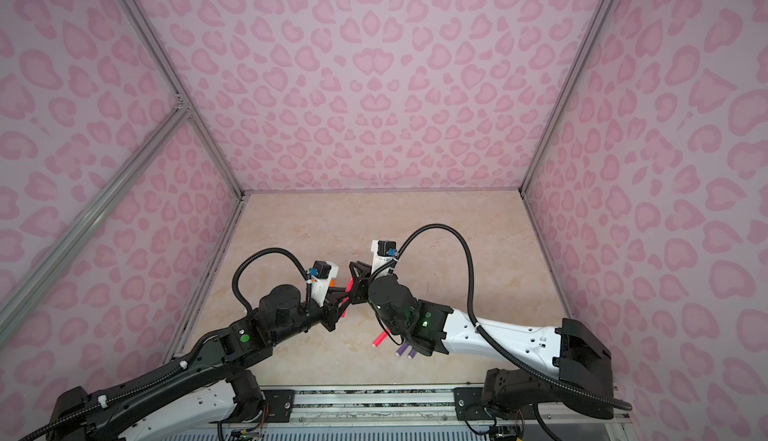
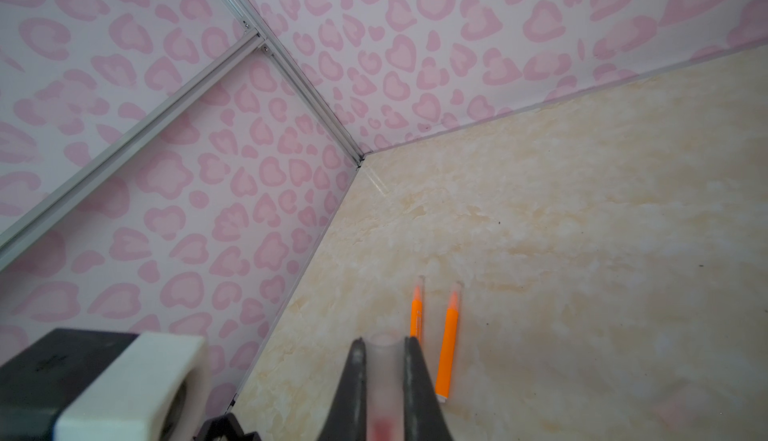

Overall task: Insert the pens into the pen caps
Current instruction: 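Lower the clear cap onto the pink tip and open the right gripper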

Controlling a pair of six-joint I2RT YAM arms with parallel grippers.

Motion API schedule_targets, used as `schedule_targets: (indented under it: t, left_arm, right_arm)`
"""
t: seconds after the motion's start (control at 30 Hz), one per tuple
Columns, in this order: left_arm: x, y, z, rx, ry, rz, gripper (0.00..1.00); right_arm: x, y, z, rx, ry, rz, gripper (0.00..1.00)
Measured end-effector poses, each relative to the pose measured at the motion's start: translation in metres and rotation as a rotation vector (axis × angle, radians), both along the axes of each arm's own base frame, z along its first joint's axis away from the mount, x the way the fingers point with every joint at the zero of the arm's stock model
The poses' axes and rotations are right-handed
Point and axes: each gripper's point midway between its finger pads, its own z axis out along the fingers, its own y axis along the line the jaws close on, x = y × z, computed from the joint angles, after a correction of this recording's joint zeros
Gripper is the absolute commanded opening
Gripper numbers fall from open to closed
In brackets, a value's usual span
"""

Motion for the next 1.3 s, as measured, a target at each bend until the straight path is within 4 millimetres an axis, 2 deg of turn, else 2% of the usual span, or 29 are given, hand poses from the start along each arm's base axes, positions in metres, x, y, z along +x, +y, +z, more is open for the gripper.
schedule_targets:
  t: [0.47, 0.57, 0.83, 1.03, 1.17, 1.3]
  left_arm:
    - [0.008, 0.016, -0.007, 0.04, 0.011, 0.096, 0.03]
    - [0.016, 0.026, -0.005, 0.034, 0.002, 0.165, 0.03]
    - [0.017, 0.026, -0.001, 0.02, -0.005, 0.175, 0.03]
    - [0.017, 0.026, 0.0, 0.018, -0.006, 0.175, 0.03]
    - [0.017, 0.027, 0.001, 0.014, -0.01, 0.177, 0.03]
    - [0.017, 0.027, 0.001, 0.014, -0.01, 0.177, 0.03]
  right_arm:
    - [-0.005, 0.015, -0.011, 0.04, 0.011, -0.01, 0.0]
    - [-0.012, 0.025, -0.011, 0.058, 0.021, 0.042, 0.0]
    - [-0.017, 0.028, -0.021, 0.031, 0.028, 0.08, 0.01]
    - [-0.017, 0.019, -0.012, 0.038, 0.004, 0.063, 0.2]
    - [-0.015, 0.006, -0.001, 0.048, -0.025, 0.025, 0.43]
    - [-0.001, 0.0, 0.006, 0.04, -0.037, -0.009, 0.54]
